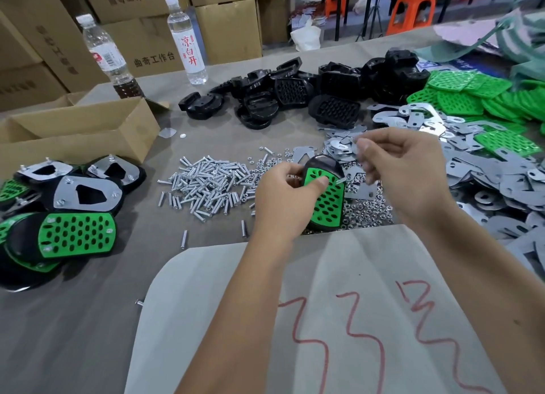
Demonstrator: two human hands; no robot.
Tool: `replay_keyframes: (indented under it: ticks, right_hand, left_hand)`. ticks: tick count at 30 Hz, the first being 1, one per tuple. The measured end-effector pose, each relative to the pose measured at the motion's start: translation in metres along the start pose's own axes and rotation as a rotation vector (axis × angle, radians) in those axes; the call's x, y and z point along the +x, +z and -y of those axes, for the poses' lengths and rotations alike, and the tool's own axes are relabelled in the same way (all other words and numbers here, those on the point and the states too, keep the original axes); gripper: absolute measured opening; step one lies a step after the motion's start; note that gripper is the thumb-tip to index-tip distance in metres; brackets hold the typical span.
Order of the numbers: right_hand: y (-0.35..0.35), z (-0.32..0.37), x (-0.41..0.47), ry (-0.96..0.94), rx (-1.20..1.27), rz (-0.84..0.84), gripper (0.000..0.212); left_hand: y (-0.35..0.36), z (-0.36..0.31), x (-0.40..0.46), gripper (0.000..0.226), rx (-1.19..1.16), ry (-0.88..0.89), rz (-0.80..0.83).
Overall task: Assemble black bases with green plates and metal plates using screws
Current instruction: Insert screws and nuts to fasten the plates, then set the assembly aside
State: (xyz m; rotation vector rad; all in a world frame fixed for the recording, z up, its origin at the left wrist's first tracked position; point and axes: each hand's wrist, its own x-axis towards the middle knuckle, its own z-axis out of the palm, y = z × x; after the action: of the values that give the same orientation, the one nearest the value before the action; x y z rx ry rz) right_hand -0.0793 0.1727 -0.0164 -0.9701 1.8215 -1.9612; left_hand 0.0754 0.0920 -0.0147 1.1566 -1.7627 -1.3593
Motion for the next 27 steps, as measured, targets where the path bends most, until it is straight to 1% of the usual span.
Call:
replay_keyframes:
  ticks: [2, 4, 7, 11, 14, 18, 21, 23, 25, 27]
  right_hand:
    - [0.003, 0.007, -0.003, -0.075, 0.010, 0.079, 0.023]
    - [0.005, 0.012, -0.006, -0.169, -0.054, 0.124, 0.024]
    - [0.007, 0.017, -0.011, -0.283, -0.179, 0.090, 0.019]
    - [0.015, 0.022, -0.018, -0.522, -0.498, 0.074, 0.012]
    - [0.014, 0.022, -0.018, -0.613, -0.583, 0.055, 0.008]
    - [0.021, 0.023, -0.024, -0.630, -0.623, 0.032, 0.003]
    - [0.028, 0.024, -0.025, -0.580, -0.616, -0.014, 0.010]
    - [0.029, 0.023, -0.025, -0.512, -0.578, -0.009, 0.013]
    - [0.029, 0.020, -0.025, -0.436, -0.507, -0.005, 0.013]
    - [0.027, 0.019, -0.025, -0.385, -0.429, -0.058, 0.016]
  left_hand:
    - [0.000, 0.000, 0.000, 0.011, -0.030, 0.021, -0.045]
    - [0.001, -0.002, -0.002, 0.013, -0.065, 0.056, -0.093]
    - [0.003, -0.005, -0.004, 0.022, -0.111, 0.127, -0.147]
    - [0.006, -0.009, -0.009, 0.023, -0.092, 0.239, -0.200]
    - [0.009, -0.009, -0.011, 0.022, -0.083, 0.268, -0.222]
    - [0.010, -0.010, -0.013, 0.018, -0.071, 0.338, -0.245]
    - [0.010, -0.010, -0.016, 0.019, -0.045, 0.418, -0.267]
    - [0.011, -0.010, -0.017, 0.018, -0.018, 0.460, -0.290]
    - [0.013, -0.010, -0.018, 0.016, -0.020, 0.461, -0.303]
    - [0.013, -0.010, -0.016, 0.015, -0.089, 0.406, -0.281]
